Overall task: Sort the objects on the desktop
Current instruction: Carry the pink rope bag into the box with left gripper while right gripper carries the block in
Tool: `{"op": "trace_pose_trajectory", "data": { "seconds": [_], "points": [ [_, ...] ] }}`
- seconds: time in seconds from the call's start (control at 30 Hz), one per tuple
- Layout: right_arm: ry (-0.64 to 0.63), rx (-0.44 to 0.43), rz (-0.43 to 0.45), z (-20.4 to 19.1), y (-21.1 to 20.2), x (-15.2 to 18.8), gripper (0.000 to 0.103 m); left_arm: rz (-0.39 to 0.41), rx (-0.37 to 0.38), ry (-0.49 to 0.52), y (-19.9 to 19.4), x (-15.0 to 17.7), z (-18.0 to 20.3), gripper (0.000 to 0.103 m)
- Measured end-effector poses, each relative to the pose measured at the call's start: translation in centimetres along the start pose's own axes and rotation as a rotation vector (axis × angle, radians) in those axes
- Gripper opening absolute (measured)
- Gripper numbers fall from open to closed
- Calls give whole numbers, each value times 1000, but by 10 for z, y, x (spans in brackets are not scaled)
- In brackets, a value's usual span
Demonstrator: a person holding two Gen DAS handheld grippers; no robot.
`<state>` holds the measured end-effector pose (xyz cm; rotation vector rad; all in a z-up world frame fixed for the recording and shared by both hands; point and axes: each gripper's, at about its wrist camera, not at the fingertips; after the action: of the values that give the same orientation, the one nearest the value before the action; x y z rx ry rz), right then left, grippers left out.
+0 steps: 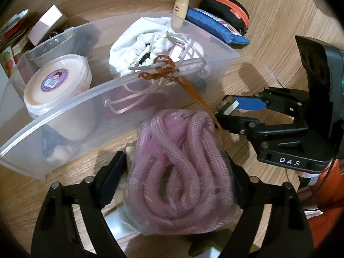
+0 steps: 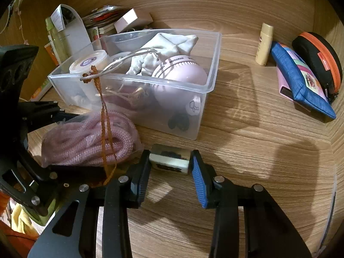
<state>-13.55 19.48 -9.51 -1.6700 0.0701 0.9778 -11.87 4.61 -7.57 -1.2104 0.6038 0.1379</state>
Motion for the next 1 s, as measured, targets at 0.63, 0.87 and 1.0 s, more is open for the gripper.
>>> {"op": "trace_pose_trajectory", "data": {
  "seconds": [0.63, 0.87, 1.0],
  "points": [
    [17, 2, 60, -5, -30, 8, 34, 139, -145, -148, -43, 34, -24, 67],
    [21, 17, 97, -7, -45, 4, 34, 237, -201, -155, -72, 41, -24, 67],
    [16, 25, 119, -8, -53, 1, 34, 284, -197, -174, -85, 40, -24, 67]
  ]
}}
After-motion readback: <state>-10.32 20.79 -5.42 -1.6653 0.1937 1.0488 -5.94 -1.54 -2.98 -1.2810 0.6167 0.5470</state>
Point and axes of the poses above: each gripper's, at about its wrist camera, not at the fingertips, and y roughly the way its jaws point, z to its right, x to its underside, and after that the axes turned 6 degrees about -y, right-handed
